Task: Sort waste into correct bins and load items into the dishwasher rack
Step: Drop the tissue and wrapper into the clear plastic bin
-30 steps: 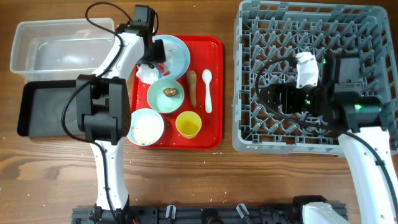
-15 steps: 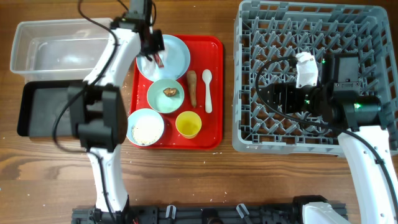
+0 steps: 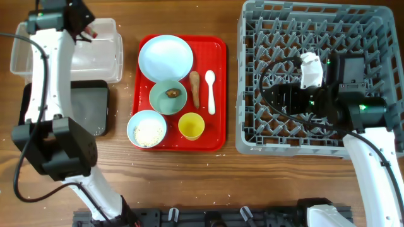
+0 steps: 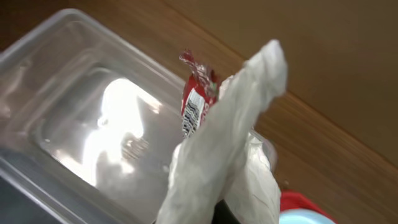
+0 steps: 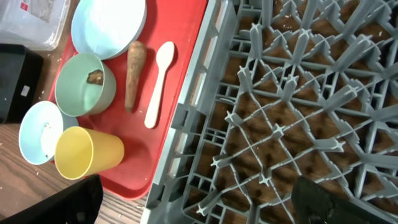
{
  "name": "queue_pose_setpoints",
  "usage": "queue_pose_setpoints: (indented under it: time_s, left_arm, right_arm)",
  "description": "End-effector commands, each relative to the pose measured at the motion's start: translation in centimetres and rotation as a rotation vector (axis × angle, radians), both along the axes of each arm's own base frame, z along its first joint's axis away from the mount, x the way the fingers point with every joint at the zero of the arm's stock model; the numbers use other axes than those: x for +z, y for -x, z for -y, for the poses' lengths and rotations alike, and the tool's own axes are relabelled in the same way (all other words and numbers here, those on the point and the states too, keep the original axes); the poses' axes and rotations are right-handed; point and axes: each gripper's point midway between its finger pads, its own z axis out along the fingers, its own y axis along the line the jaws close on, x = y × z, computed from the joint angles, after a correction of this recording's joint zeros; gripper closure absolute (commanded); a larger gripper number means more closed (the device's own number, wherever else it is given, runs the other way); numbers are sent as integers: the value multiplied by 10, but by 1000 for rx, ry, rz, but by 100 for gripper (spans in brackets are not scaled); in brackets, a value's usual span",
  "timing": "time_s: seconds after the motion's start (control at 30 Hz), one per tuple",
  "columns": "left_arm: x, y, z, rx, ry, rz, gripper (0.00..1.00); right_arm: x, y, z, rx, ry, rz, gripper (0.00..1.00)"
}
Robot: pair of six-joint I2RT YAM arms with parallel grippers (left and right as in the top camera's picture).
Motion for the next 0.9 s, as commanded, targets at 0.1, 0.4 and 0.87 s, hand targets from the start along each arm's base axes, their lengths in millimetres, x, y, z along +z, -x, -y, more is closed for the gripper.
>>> queue_pose_setpoints:
  time_s: [0.1,0.4,0.87]
  left_arm:
    - [-56,-6,-29,78,9,-90,89]
    - [-46,-4,-26,63,11,-76,0]
    - [-6,102,180,-583,133,-364,0]
  right_arm:
    - [8,-4,-3,7,-23,20,1]
    - [9,-5,-4,8,-23,25,2]
    - [9,-5,-4,7,-23,28,2]
